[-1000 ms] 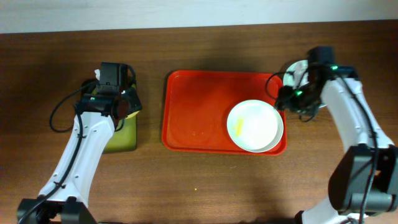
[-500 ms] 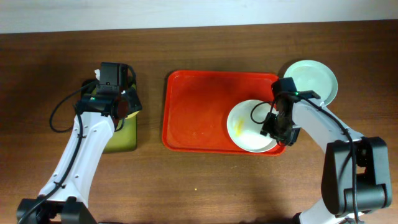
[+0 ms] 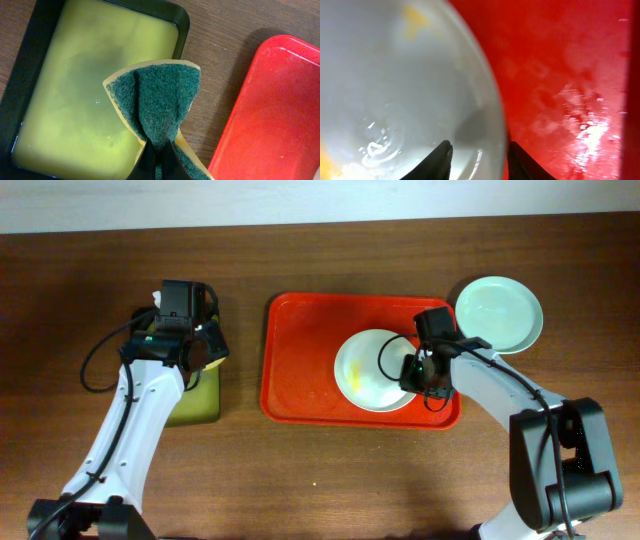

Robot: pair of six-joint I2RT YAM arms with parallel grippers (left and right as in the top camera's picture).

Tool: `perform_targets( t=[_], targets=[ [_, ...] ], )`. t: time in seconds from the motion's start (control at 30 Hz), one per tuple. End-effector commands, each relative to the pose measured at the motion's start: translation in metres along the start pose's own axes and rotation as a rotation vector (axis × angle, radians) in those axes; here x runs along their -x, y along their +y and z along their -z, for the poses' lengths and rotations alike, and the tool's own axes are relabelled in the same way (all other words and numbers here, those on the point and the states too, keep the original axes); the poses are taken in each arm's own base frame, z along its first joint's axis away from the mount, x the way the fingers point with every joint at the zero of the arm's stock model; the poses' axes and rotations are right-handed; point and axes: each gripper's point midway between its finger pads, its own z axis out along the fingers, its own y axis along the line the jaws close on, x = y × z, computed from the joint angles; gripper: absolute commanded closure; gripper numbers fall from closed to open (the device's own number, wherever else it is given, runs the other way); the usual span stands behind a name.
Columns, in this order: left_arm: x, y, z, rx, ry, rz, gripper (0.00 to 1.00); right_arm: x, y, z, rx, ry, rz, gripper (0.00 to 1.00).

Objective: Clean dirty plates on tray and stack at the side
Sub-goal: 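Bring sponge with left gripper onto cream plate and scrub it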

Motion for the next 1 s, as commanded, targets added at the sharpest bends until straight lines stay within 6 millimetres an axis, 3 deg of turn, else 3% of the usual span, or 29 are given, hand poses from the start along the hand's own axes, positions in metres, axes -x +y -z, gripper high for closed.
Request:
perform_targets(
  t=[0.0, 0.1, 0.17, 0.2, 0.33, 0.5, 0.77, 0.97],
  targets=[
    [0.001, -0.002, 0.001, -0.013, -0.003, -0.003, 1.0, 0.0, -0.009, -0.003, -0.036, -0.01, -0.072, 0.62],
    [-0.004, -0.008, -0.005, -0.041, 0.025, -0.006, 1.0, -0.011, -0.006, -0.008, -0.009, 0.028, -0.149, 0.63],
    [-0.013, -0.027, -0.015, -0.136, 0.078, -0.046, 1.0, -0.013, -0.003, -0.018, 0.014, 0.028, -0.148, 0.79],
    [-0.017, -0.04, -0.018, -0.195, 0.095, -0.096, 1.0, -0.012, 0.0, -0.02, 0.03, 0.03, -0.145, 0.96],
    [-0.036, -0.085, -0.028, -0.349, 0.14, -0.241, 1.0, -0.013, 0.047, -0.031, 0.241, 0.037, 0.093, 0.96],
    [-0.06, -0.126, -0.031, -0.403, 0.149, -0.372, 1.0, -0.018, 0.077, -0.032, 0.279, -0.008, 0.255, 0.96],
    [-0.11, -0.176, -0.042, -0.456, 0.203, -0.496, 1.0, -0.014, 0.079, -0.032, 0.283, -0.023, 0.255, 0.95],
    [-0.141, -0.203, -0.063, -0.465, 0.253, -0.439, 1.0, -0.015, 0.079, -0.032, 0.283, -0.022, 0.252, 0.95]
  ],
)
